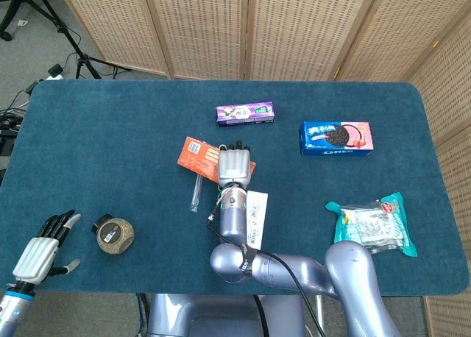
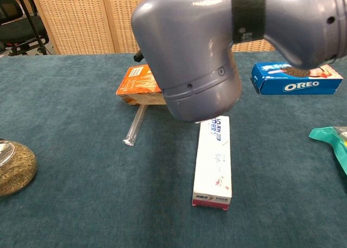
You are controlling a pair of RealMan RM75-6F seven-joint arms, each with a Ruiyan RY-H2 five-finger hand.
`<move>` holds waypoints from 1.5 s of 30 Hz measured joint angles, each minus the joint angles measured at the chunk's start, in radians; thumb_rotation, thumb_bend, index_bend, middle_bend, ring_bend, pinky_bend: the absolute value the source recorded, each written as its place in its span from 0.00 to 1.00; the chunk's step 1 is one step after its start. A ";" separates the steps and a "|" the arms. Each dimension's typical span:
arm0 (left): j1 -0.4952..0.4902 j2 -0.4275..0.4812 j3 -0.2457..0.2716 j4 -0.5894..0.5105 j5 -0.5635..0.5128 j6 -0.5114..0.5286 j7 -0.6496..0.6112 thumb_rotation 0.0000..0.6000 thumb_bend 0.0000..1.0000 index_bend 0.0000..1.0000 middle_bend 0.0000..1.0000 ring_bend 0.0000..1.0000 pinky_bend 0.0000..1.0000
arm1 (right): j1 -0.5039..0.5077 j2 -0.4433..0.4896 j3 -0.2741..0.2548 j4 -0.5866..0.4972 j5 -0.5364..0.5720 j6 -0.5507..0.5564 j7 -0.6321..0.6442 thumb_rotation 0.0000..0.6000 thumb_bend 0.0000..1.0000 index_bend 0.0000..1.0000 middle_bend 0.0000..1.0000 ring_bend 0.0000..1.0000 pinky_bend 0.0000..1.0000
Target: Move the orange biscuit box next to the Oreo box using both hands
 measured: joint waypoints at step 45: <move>-0.002 -0.004 0.004 -0.011 -0.013 -0.036 0.016 1.00 0.21 0.00 0.00 0.00 0.00 | -0.295 0.496 -0.052 -0.503 0.060 0.043 0.014 1.00 0.26 0.52 0.25 0.14 0.23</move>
